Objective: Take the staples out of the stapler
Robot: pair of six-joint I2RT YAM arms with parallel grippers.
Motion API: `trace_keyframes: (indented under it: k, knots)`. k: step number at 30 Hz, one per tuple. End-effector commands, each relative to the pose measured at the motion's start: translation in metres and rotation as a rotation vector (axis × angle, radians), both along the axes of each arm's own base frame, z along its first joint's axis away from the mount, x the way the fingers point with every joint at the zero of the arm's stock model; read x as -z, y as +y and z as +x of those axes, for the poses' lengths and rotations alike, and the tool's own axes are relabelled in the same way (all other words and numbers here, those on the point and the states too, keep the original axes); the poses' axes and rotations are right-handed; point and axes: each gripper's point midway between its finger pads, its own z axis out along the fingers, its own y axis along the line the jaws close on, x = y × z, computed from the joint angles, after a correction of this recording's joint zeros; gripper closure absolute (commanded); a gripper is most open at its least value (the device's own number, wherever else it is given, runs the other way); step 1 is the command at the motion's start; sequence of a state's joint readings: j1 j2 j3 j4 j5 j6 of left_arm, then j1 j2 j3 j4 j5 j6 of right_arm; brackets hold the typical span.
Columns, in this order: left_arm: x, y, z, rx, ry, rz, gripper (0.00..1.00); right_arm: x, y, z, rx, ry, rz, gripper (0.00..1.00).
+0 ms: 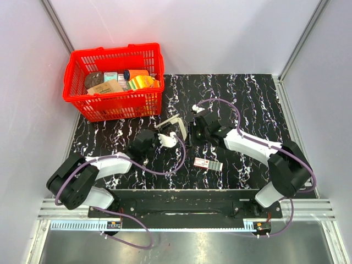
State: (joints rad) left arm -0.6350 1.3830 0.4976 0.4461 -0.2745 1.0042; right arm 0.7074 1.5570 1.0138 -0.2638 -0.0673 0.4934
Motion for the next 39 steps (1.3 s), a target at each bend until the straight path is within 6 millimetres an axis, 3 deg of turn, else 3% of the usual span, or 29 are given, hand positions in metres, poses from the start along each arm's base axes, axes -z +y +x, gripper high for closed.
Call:
trace_keyframes:
  k: [1, 5, 11, 19, 22, 29, 34, 39]
  knots:
    - [-0.010, 0.020, -0.001, -0.035, -0.160, 0.228, 1.00, -0.012, -0.045, 0.054, 0.225, -0.116, -0.102, 1.00]
    - [-0.003, 0.018, -0.007, 0.001, -0.199, 0.289, 1.00, -0.013, -0.053, 0.059, 0.231, -0.119, -0.103, 1.00]
    - [0.003, 0.013, -0.007, 0.021, -0.217, 0.338, 1.00, -0.017, -0.046, 0.063, 0.198, -0.127, -0.084, 1.00]
    - [0.008, 0.013, -0.007, 0.043, -0.293, 0.421, 1.00, -0.043, -0.052, 0.071, 0.146, -0.203, -0.083, 1.00]
    - [0.006, 0.013, -0.006, 0.026, -0.301, 0.408, 1.00, -0.037, -0.050, 0.069, 0.135, -0.181, -0.066, 1.00]
    - [-0.034, -0.004, 0.017, -0.130, -0.205, 0.125, 1.00, -0.025, -0.042, 0.068, 0.142, -0.135, -0.026, 1.00]
    - [-0.048, -0.025, 0.023, -0.161, -0.066, -0.040, 1.00, -0.020, -0.041, 0.068, 0.150, -0.127, -0.027, 1.00]
    - [-0.053, -0.025, 0.023, -0.164, -0.009, -0.101, 0.98, -0.016, -0.044, 0.069, 0.158, -0.126, -0.038, 1.00]
